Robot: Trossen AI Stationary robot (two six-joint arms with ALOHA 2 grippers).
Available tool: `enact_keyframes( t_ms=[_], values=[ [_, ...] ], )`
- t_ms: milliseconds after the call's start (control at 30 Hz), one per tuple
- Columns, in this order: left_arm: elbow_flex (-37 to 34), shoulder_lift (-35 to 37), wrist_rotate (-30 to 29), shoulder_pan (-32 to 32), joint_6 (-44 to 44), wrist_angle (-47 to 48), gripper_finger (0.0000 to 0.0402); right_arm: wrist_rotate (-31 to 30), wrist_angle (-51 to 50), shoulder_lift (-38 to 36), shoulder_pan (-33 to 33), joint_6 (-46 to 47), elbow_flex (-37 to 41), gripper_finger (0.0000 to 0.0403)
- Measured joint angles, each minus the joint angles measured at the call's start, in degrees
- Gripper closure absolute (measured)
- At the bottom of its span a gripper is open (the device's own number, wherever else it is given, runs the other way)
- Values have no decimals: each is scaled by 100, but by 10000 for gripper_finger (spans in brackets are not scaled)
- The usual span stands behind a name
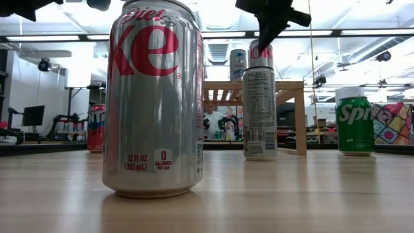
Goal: Place canned beverage on shelf
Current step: Put the top red silver soda can on the shelf
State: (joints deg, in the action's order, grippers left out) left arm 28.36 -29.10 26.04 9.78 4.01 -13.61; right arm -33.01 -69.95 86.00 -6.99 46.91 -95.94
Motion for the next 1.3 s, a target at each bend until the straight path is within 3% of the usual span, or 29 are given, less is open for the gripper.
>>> enact_keyframes(
  t_ms=[533, 800, 1300],
  values=[
    [0, 0, 1, 0, 0, -4, 401, -2, 71, 2, -281, -115, 108, 394],
    [0, 0, 0, 0, 19, -4, 401, 177, 624, 7, -281, -252, 383, 394],
    [0, 0, 0, 2, 63, -2, 401, -21, 680, 9, -582, -500, 404, 394]
  ],
)
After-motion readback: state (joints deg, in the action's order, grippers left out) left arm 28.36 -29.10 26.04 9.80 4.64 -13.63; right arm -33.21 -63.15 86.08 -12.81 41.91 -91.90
